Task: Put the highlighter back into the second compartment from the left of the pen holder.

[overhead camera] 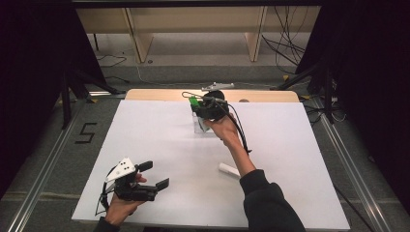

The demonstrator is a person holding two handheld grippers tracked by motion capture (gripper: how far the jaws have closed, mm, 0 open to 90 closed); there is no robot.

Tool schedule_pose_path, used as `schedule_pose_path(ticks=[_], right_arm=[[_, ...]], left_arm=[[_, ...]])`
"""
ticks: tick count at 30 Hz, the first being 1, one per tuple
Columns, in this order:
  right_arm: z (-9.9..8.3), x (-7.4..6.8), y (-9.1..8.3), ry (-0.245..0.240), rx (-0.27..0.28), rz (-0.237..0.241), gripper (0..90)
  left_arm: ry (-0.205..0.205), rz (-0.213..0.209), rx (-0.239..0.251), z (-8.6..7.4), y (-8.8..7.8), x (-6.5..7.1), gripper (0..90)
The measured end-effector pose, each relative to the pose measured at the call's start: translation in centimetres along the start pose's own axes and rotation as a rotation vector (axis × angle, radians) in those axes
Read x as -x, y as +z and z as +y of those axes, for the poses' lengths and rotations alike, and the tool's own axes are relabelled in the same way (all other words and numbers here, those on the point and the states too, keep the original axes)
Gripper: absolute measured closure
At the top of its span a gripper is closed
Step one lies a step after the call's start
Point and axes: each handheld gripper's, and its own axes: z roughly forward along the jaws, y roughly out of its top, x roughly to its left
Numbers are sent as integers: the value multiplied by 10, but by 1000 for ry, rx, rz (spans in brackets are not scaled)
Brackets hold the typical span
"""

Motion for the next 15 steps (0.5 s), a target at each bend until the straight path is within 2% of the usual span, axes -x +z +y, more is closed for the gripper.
schedule_pose_path(ticks=[15], right_arm=[[5,13,-4,42,29,-40,673]], left_arm=[[-3,0,2,0,0,0,42]])
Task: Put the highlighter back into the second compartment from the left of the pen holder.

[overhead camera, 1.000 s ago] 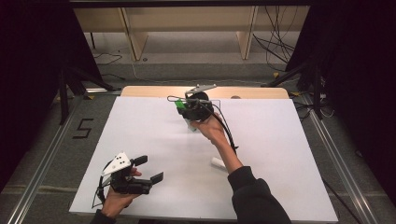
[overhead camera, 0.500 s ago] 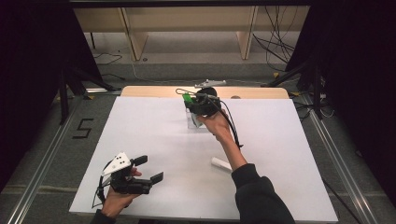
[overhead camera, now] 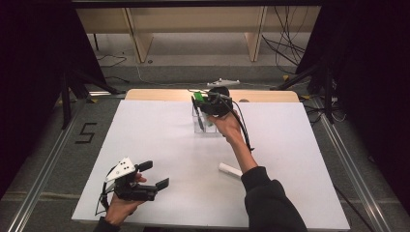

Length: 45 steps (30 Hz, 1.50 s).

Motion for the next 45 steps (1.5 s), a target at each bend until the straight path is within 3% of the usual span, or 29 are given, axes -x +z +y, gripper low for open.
schedule_pose_path(ticks=[13,32,45], right_arm=[[11,9,5,27,27,-56,673],[18,24,26,51,31,-151,673],[17,27,37,54,38,-186,673]], left_arm=[[3,0,4,1,-1,0,42],[5,-7,6,1,-1,0,42],[3,-8,8,1,-2,0,42]])
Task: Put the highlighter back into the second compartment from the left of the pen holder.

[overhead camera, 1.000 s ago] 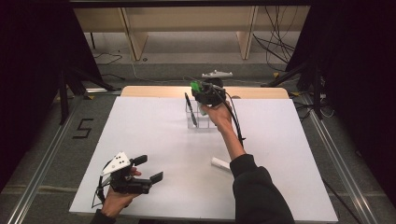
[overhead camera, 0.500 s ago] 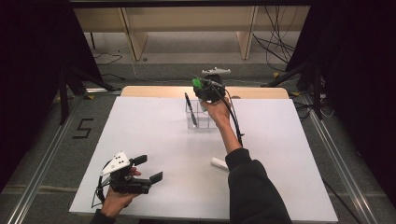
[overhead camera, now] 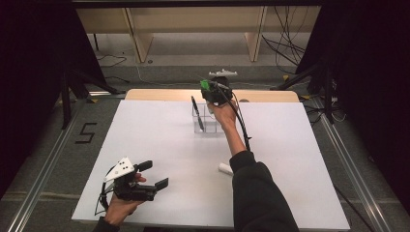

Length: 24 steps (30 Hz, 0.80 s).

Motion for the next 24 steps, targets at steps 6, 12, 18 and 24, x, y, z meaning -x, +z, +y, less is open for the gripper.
schedule_pose_path(ticks=[6,12,18,24], right_arm=[[-2,0,5,5,-2,-11,673],[-4,0,9,7,-6,-20,673],[-6,-1,11,6,-5,-24,672],[-9,-3,14,7,-10,-25,672]], left_arm=[[-3,0,3,0,0,0,42],[-4,-2,3,0,0,0,42],[-4,-2,4,0,0,0,42],[-1,-4,2,0,0,0,42]])
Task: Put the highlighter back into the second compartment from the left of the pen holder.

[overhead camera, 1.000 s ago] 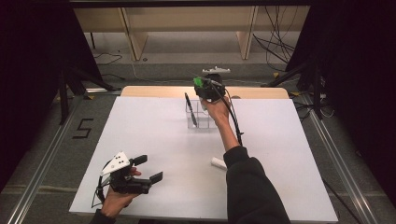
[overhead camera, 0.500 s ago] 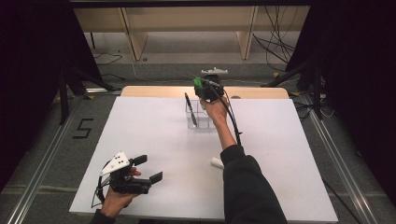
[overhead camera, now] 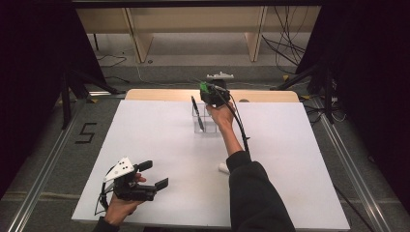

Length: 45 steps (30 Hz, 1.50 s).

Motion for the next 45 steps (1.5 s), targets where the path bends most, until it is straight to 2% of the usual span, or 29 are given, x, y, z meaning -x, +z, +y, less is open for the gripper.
schedule_pose_path(ticks=[18,45], right_arm=[[-8,-3,3,8,-6,-7,672],[-17,2,3,26,-11,-15,671]], left_arm=[[2,0,-1,0,0,0,42],[2,-1,-2,0,0,1,42]])
